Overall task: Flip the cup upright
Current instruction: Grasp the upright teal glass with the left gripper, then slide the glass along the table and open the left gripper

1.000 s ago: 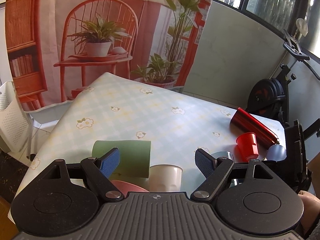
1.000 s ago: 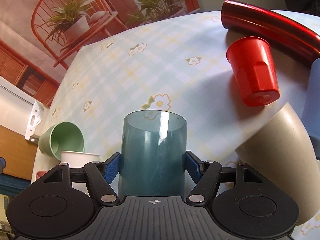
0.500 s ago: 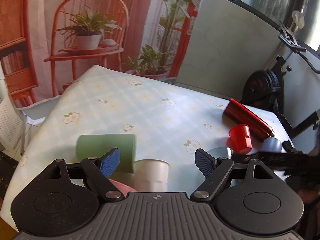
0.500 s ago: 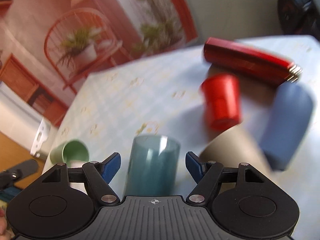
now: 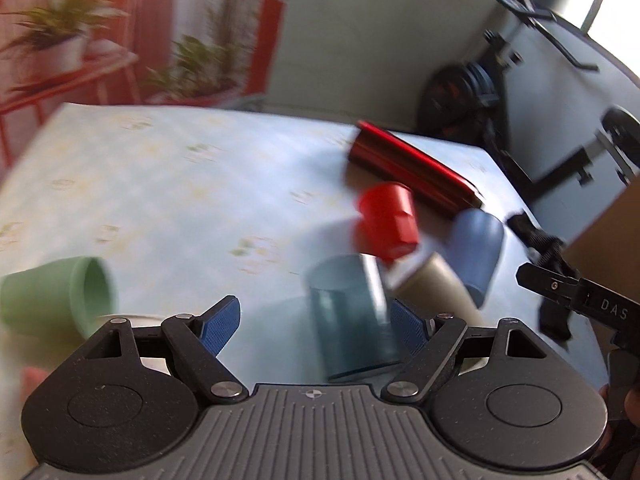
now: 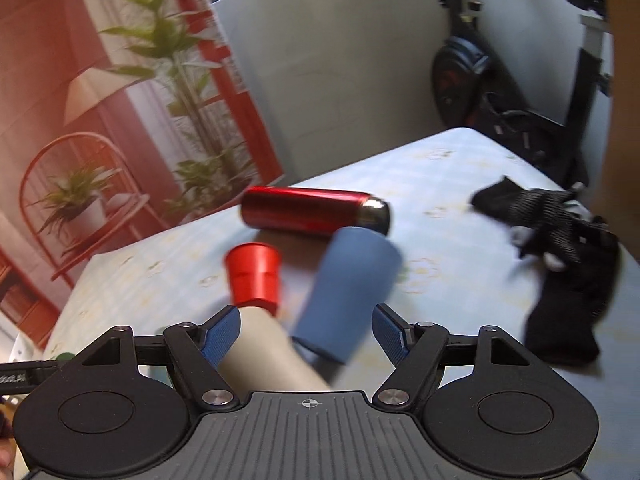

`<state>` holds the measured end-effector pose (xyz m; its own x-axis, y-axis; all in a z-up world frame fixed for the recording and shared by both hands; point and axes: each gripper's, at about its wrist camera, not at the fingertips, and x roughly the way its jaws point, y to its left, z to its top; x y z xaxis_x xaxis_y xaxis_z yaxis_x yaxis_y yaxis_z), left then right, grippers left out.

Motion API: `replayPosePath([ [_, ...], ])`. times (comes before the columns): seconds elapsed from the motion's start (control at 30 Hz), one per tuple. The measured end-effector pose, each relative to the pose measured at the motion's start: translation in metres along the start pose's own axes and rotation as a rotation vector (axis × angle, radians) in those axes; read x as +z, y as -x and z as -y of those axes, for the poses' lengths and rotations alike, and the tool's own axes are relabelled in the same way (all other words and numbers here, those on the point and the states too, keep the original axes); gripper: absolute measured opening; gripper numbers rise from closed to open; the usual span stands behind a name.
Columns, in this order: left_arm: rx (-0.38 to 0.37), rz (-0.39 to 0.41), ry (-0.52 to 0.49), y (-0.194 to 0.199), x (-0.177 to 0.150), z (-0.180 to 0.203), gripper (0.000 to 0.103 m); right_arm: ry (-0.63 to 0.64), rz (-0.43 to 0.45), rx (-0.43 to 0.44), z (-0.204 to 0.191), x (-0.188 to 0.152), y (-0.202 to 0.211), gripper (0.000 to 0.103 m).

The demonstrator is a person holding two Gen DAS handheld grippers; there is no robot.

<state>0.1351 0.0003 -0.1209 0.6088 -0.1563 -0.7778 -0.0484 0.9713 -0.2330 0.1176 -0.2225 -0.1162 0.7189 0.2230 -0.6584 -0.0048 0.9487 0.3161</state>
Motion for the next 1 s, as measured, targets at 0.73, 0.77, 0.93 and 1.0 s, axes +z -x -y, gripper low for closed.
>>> replayPosePath([
  [0.73,-0.142,-0.205,0.184,-0.105,0.018,-0.015,0.072,-0.035,0.022,-0.023,0.023,-0.003,0.004,0.07],
  [0.77,-0.136,-0.197,0.167,-0.103,0.017,-0.013,0.071,-0.034,0.023,-0.024,0.023,-0.003,0.005,0.07],
  [0.93,-0.09,-0.117,0.051,-0.079,0.01,-0.004,0.071,-0.032,0.023,-0.023,0.021,-0.004,0.006,0.07],
  [1.0,-0.075,-0.052,0.012,-0.062,0.004,-0.003,0.071,-0.032,0.023,-0.018,0.02,-0.004,0.006,0.07],
])
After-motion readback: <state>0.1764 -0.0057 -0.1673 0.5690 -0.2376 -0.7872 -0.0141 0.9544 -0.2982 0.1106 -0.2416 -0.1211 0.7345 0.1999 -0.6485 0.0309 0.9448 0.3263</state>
